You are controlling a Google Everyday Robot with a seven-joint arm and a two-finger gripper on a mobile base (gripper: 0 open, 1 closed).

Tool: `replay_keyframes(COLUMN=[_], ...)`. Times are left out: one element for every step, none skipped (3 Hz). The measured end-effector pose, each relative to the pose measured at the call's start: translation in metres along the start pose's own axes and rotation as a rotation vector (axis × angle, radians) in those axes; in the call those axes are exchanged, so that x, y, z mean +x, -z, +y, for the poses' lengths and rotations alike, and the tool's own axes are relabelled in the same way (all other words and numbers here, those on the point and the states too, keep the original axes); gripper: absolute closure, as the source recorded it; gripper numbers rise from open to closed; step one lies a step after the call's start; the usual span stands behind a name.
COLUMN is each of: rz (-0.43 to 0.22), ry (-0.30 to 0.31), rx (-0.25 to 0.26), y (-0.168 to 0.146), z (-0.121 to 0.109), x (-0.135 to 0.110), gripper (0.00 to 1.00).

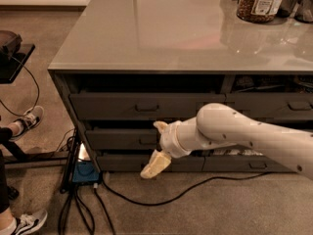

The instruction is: Open top drawer

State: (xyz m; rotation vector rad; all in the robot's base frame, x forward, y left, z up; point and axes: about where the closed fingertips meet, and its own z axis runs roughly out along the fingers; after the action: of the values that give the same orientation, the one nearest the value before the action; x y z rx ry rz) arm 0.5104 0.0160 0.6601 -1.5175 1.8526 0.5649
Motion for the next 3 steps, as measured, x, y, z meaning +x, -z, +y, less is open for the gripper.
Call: replay_keyframes(rz=[0.001,0.058,0.155], ry=[0.001,0.013,0.113], rx=[0.001,0.061,0.188], y=[0.000,0.010,0.040], z=[0.000,-0.023,-0.073], x=[0.000,0.014,0.023], gripper=[0.00,0.00,0.00])
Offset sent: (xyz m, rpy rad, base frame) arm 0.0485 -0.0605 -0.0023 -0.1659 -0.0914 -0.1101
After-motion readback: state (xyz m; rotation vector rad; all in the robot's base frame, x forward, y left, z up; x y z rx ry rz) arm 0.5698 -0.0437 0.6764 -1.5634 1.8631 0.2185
